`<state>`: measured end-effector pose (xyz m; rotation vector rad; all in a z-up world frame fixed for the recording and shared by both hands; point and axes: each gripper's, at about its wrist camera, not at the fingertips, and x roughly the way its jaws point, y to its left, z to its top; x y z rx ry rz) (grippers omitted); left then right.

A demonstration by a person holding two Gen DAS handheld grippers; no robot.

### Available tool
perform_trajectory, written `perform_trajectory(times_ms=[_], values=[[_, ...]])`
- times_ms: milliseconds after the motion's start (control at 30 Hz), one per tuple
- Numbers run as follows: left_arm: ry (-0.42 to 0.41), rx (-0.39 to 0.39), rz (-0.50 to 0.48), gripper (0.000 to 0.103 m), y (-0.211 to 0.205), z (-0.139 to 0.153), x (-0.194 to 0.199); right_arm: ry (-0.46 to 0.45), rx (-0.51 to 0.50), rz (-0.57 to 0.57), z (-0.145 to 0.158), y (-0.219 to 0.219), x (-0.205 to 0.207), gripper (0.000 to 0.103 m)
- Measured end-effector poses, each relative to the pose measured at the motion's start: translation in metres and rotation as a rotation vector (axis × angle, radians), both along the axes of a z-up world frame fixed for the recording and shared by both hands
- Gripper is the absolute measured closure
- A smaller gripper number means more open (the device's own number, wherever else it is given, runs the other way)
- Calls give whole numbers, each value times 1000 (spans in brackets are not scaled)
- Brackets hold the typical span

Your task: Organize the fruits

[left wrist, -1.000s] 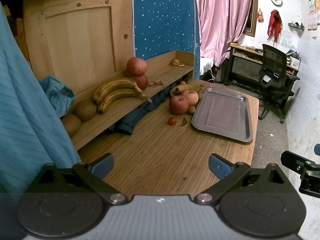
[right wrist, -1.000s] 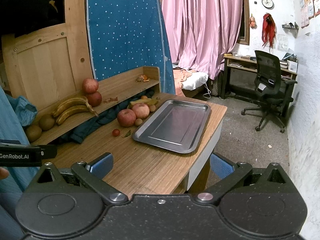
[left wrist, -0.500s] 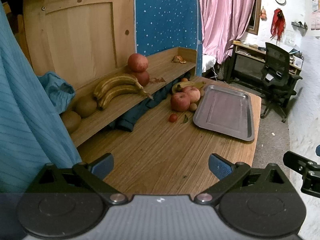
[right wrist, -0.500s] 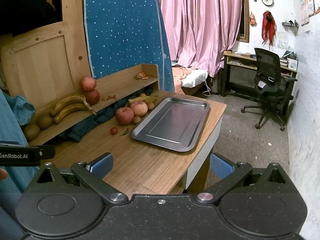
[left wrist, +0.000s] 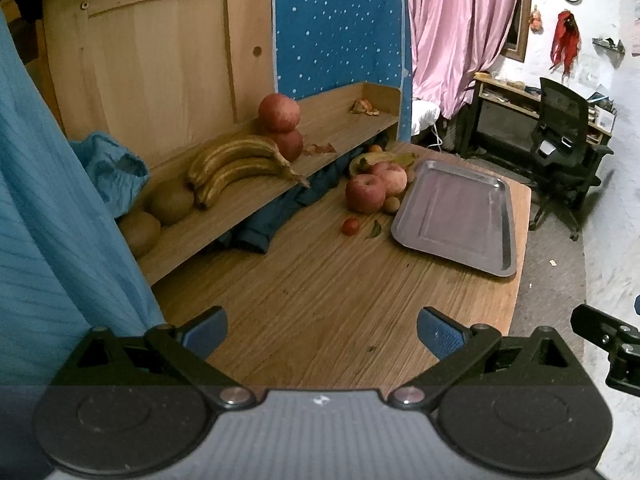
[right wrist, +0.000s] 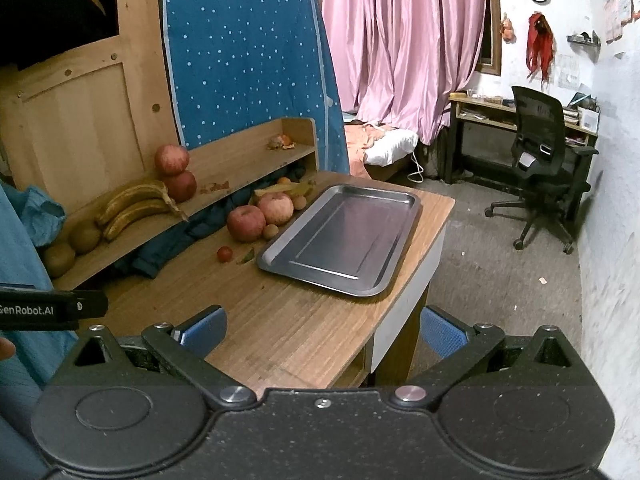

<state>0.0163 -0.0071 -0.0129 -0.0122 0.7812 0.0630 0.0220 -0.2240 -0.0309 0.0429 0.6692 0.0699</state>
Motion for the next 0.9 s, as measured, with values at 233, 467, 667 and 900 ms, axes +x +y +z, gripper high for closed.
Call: perform_trajectory(times_ms=[233, 467, 667, 900], values=[[29, 3, 33, 0, -5, -5, 9, 25, 1, 28, -4, -9, 9, 1], [73, 7, 64, 0, -20, -13, 18, 57, -5, 70, -11, -28, 23, 1], [112, 8, 104, 0, -47, -19, 28, 93, -14, 119, -17, -58, 36, 1], [134, 11, 162, 0, -85, -20, 39, 135, -27, 158, -25, -100, 53, 1]])
